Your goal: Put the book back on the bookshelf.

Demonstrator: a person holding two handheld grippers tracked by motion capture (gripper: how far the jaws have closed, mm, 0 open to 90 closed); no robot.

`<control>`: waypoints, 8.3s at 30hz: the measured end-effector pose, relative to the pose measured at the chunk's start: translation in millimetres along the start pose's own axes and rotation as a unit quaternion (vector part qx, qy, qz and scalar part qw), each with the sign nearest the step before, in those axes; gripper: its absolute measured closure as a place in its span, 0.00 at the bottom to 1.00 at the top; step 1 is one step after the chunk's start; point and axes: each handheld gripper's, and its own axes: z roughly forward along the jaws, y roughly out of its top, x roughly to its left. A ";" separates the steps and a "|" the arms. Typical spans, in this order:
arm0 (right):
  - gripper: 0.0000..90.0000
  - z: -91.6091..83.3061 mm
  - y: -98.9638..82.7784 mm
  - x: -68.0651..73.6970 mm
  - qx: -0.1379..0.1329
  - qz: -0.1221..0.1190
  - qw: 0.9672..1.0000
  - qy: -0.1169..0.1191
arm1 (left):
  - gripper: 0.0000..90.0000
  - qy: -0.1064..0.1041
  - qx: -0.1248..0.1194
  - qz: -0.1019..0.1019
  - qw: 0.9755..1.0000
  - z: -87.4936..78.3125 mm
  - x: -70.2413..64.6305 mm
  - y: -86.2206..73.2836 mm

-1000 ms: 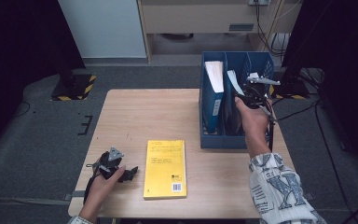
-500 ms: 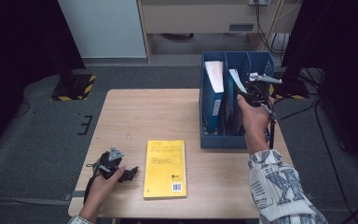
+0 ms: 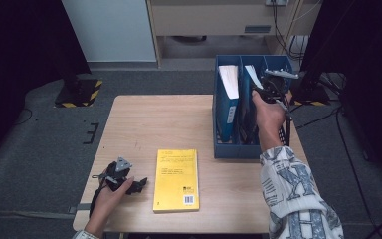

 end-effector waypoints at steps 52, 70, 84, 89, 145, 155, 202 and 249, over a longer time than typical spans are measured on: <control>0.74 26.7 -2.4 15.4 -0.002 0.007 1.000 0.018 | 0.00 -0.003 0.000 0.002 1.000 1.0 -0.8 0.9; 0.67 19.6 0.1 11.1 -0.003 0.024 0.999 0.040 | 0.00 -0.004 0.000 0.003 1.000 1.1 -1.0 1.1; 0.44 -0.9 4.9 8.4 -0.016 0.006 0.999 0.048 | 0.00 -0.004 0.000 0.002 1.000 1.2 -1.4 1.1; 0.37 -14.2 4.7 10.7 -0.013 -0.016 0.999 0.046 | 0.00 -0.004 0.000 0.003 1.000 1.2 -1.4 1.1; 0.14 -85.4 -141.3 28.3 0.012 -0.067 0.987 0.148 | 0.00 -0.005 0.002 0.005 1.000 0.2 -3.0 0.6; 0.15 -85.1 -173.5 40.1 0.034 -0.078 0.983 0.165 | 0.01 -0.012 0.003 0.005 1.000 -1.1 -2.1 1.2; 0.29 -42.3 -256.1 139.6 0.196 -0.184 0.917 0.294 | 0.17 -0.080 -0.036 0.011 0.996 3.0 -32.8 32.1; 0.21 -48.5 -272.1 149.2 0.182 -0.159 0.921 0.306 | 0.23 -0.111 -0.014 0.001 0.994 52.1 -19.6 87.1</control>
